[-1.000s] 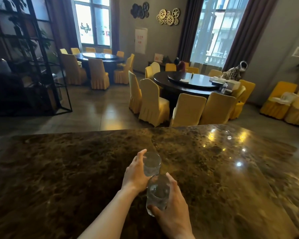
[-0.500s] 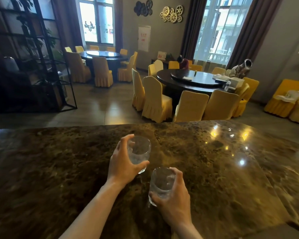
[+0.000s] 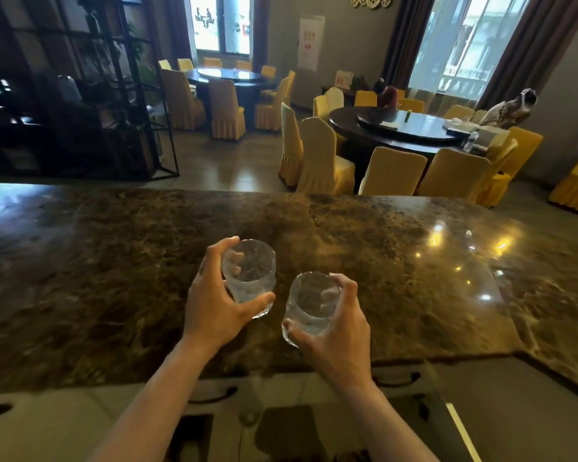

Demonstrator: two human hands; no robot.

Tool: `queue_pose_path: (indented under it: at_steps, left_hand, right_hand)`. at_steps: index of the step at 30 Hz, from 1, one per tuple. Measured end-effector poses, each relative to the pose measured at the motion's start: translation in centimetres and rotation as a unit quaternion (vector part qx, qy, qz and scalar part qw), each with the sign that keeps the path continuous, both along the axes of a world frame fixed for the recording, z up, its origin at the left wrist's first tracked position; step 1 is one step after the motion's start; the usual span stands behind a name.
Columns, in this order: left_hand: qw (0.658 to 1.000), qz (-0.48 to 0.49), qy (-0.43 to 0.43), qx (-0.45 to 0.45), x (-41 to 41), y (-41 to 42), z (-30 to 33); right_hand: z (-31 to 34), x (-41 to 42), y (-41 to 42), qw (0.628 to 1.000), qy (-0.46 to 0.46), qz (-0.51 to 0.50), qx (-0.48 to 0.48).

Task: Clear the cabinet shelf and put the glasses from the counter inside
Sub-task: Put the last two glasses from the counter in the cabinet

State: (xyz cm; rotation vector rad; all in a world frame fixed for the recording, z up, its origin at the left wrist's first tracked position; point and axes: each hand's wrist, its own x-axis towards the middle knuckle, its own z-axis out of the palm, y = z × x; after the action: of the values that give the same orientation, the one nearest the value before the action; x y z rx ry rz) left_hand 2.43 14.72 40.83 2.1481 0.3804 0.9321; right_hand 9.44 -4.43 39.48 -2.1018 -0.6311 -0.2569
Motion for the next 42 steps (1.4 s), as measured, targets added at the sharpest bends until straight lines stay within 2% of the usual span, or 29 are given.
queue_pose_path:
  at_steps: [8,15,20,24,27,34,42]
  left_hand:
    - [1.0,0.01,0.012,-0.024,-7.7,-9.5,-1.2]
    - [0.998,0.025,0.05,-0.041,-11.9,-16.7,-7.2]
    - [0.988,0.031,0.121,-0.095,-14.5,-19.5,-16.9]
    - [0.971,0.044,0.169,-0.165,-15.2,-20.4,-25.0]
    - [0.967,0.03,0.186,-0.168,-14.3,-20.8,-31.3]
    - [0.953,0.053,0.233,-0.187,-11.5,-18.1,-47.7]
    - [0.962,0.055,0.22,-0.154,-1.8,-12.9,-64.9]
  right_hand:
    - [-2.5,-5.1,-9.4,0.996,0.03,0.083,0.026]
    - [-7.1,-7.6,-15.1,0.99,0.057,0.125,-0.006]
    - [-15.5,-8.8,-18.3,0.979,0.146,0.142,-0.009]
    - [-22.5,-9.4,-19.9,0.976,0.195,0.1,-0.022]
    - [-27.9,-8.8,-20.5,0.972,0.219,0.081,-0.044]
    - [-43.4,-6.5,-19.6,0.964,0.251,0.068,-0.044]
    - [-60.0,-2.7,-13.6,0.976,0.211,0.048,-0.039]
